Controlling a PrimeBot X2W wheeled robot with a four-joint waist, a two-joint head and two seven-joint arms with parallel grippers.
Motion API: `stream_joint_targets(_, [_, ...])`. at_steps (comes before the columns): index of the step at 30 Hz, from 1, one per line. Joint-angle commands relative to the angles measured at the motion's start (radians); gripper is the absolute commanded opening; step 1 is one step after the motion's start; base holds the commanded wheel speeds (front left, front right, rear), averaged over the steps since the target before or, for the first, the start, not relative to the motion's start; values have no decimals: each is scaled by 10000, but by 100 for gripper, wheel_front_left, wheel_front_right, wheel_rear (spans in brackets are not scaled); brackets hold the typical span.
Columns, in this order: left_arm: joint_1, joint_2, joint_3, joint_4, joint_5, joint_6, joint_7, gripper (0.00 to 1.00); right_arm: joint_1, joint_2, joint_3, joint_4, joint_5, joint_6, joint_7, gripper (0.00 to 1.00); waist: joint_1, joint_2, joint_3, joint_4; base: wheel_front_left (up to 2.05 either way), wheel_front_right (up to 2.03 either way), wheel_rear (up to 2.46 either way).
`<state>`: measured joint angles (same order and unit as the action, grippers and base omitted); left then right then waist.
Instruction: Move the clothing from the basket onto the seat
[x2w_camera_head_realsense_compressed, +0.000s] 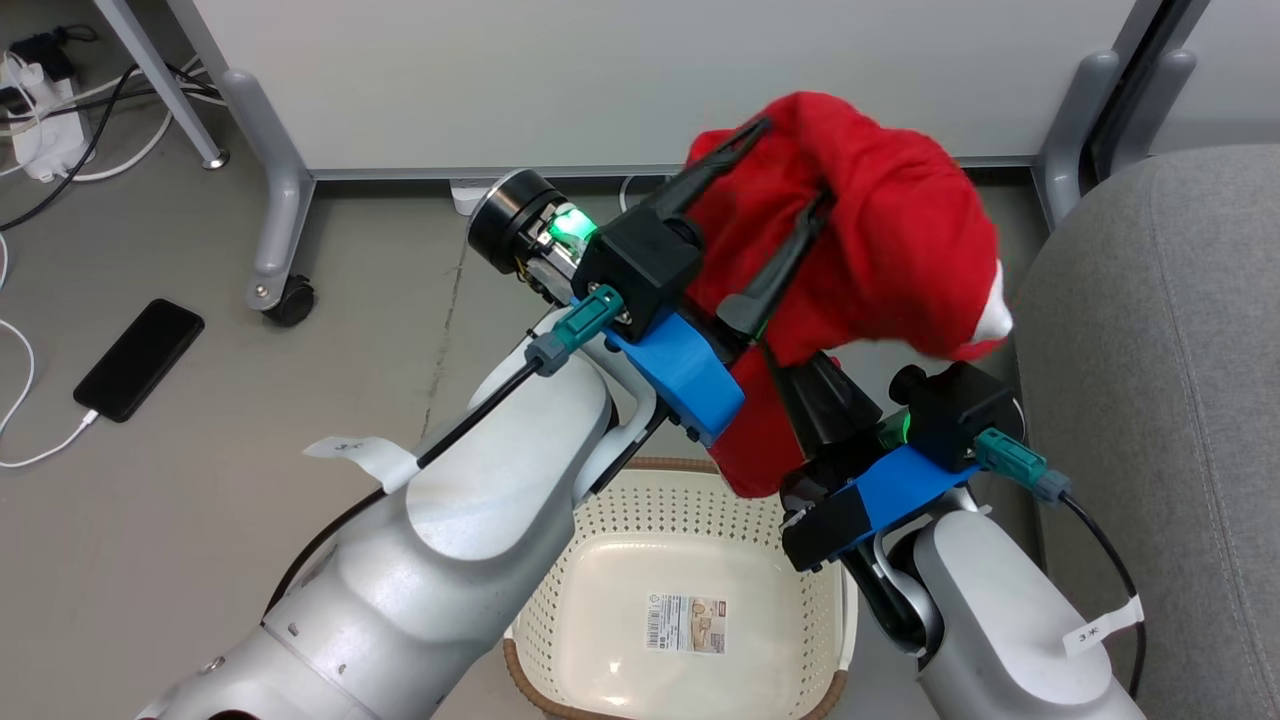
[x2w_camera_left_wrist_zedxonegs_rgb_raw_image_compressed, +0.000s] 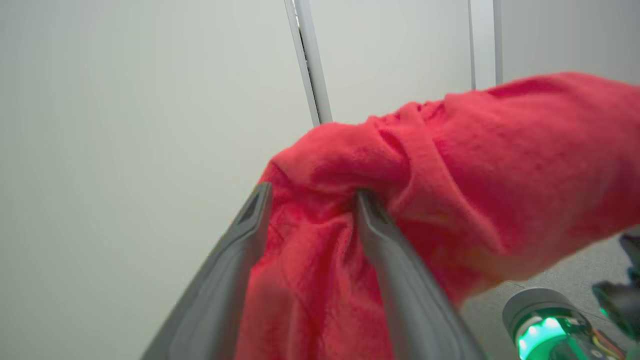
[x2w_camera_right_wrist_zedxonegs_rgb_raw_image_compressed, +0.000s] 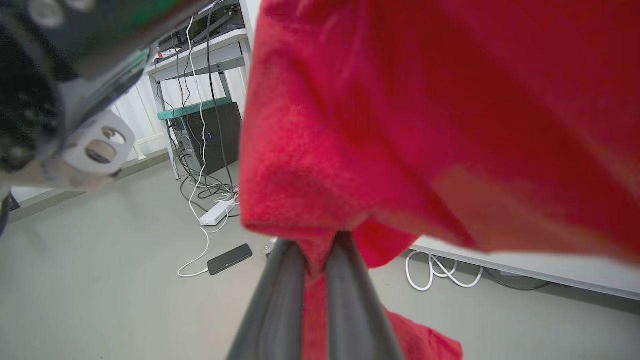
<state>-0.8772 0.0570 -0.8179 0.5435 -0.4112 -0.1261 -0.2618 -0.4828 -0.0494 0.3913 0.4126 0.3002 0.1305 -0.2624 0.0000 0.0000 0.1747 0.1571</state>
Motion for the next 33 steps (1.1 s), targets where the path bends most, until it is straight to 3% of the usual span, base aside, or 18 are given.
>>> stream_joint_targets(1, [111, -5, 90, -41, 85, -30, -47, 100, -31, -19, -25, -56, -59, 5, -38, 0, 0, 0, 18, 12, 0, 0, 0])
stream_joint_targets(20, [223, -25, 359, -157, 338, -35, -45, 100, -25, -22, -300, -315, -223, 5, -40, 0, 0, 0, 327, -198, 0, 0, 0])
stream_joint_targets(33, [272, 175, 475, -147, 451, -18, -38, 100, 127, -19, -1378, -988, -830, 5, -40, 0, 0, 0, 1021, -1305, 0, 0, 0])
